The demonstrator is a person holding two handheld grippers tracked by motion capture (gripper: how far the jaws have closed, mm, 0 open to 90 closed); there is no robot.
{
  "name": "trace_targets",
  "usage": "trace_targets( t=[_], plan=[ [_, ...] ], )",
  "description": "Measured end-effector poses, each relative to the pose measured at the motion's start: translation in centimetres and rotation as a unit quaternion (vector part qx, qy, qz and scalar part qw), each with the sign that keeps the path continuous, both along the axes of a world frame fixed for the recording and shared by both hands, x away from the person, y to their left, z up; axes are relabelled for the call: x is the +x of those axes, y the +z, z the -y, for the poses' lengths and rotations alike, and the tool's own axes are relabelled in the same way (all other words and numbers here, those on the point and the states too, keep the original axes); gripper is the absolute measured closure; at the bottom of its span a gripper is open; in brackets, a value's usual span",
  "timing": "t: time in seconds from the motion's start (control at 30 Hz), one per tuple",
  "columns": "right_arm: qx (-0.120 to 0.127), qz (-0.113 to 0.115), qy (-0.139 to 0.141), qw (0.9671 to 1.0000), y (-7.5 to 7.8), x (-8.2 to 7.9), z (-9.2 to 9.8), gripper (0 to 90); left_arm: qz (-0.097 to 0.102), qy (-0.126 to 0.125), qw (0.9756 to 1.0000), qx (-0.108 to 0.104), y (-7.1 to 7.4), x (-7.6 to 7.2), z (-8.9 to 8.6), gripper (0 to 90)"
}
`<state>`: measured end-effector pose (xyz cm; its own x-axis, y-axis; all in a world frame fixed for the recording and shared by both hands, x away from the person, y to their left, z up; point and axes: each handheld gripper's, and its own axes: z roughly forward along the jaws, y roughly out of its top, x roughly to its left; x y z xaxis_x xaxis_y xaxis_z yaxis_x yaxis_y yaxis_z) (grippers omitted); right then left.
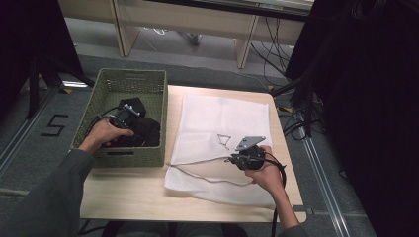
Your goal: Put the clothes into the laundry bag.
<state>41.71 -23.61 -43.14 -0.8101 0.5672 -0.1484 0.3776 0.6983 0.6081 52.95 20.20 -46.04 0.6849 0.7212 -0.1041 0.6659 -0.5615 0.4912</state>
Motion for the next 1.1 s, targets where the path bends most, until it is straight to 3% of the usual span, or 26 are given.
trace_targets(
  t=[0.03, 0.07, 0.1, 0.13, 0.17, 0.23, 0.27, 0.37, 0.4, 0.43, 0.47, 0.53, 0.73, 0.83, 0.93, 1.1],
  plan=[
    [0.0, 0.002, 0.002, 1.0, 0.0, 0.0, 0.0, 82.0, 0.034, 0.037, 0.9987, 0.012, 0.4, 0.2, 0.0, 61.8],
    [0.0, 0.002, 0.002, 1.0, 0.0, 0.0, 0.0, 82.0, 0.034, 0.037, 0.9987, 0.012, 0.4, 0.2, 0.0, 63.1],
    [-0.001, 0.003, 0.002, 1.0, 0.0, 0.0, 0.1, 82.0, 0.072, 0.083, 0.9934, 0.031, 0.7, 0.4, -0.4, 64.5],
    [0.0, -0.001, 0.0, 1.0, 0.0, 0.0, 0.1, 82.1, 0.083, 0.103, 0.9906, 0.034, 0.8, 0.6, -0.6, 64.4],
    [0.001, -0.002, -0.001, 1.0, 0.0, 0.0, 0.1, 82.0, 0.083, 0.116, 0.9894, 0.031, 0.8, 0.7, -0.8, 63.6],
    [0.001, -0.002, -0.002, 1.0, 0.0, 0.0, 0.1, 82.0, 0.072, 0.117, 0.9903, 0.021, 0.7, 0.7, -1.0, 56.9],
    [0.001, -0.003, -0.001, 1.0, 0.0, 0.0, 0.1, 82.1, 0.046, 0.107, 0.9932, 0.009, 0.7, 0.7, -1.1, 49.2],
    [0.0, -0.005, -0.001, 1.0, -0.1, 0.0, 0.1, 82.1, 0.054, 0.109, 0.9925, 0.016, 0.9, 0.5, -1.1, 30.8],
    [-0.001, -0.004, 0.002, 1.0, -0.1, 0.1, 0.1, 82.1, 0.049, 0.104, 0.9933, 0.013, 0.9, 0.4, -1.2, 30.8],
    [-0.002, -0.003, 0.003, 1.0, -0.1, 0.1, 0.1, 82.1, 0.028, 0.089, 0.9956, 0.011, 0.7, 0.3, -1.3, 25.0],
    [-0.003, -0.003, 0.003, 1.0, -0.1, 0.1, 0.0, 82.1, 0.013, 0.077, 0.9967, 0.022, 0.3, 0.2, -1.3, 16.0],
    [-0.003, -0.005, 0.0, 1.0, -0.1, 0.0, 0.0, 82.1, 0.014, 0.073, 0.9968, 0.03, -0.1, 0.2, -1.4, 15.1],
    [-0.004, -0.007, -0.001, 1.0, -0.2, 0.0, -0.1, 82.1, 0.005, 0.084, 0.9964, 0.011, -1.5, 0.3, -1.7, 12.3],
    [-0.007, -0.004, 0.005, 1.0, -0.2, 0.1, -0.1, 82.1, -0.003, 0.081, 0.9966, 0.011, -1.8, 0.3, -1.8, 18.8],
    [-0.006, -0.002, 0.006, 1.0, -0.2, 0.1, -0.1, 82.1, -0.012, 0.074, 0.9972, 0.004, -1.8, 0.3, -1.8, 34.5],
    [-0.006, -0.006, 0.002, 1.0, -0.1, -0.1, -0.2, 82.2, -0.009, 0.07, 0.9975, 0.008, -1.5, 0.2, -1.7, 48.1]
  ],
)
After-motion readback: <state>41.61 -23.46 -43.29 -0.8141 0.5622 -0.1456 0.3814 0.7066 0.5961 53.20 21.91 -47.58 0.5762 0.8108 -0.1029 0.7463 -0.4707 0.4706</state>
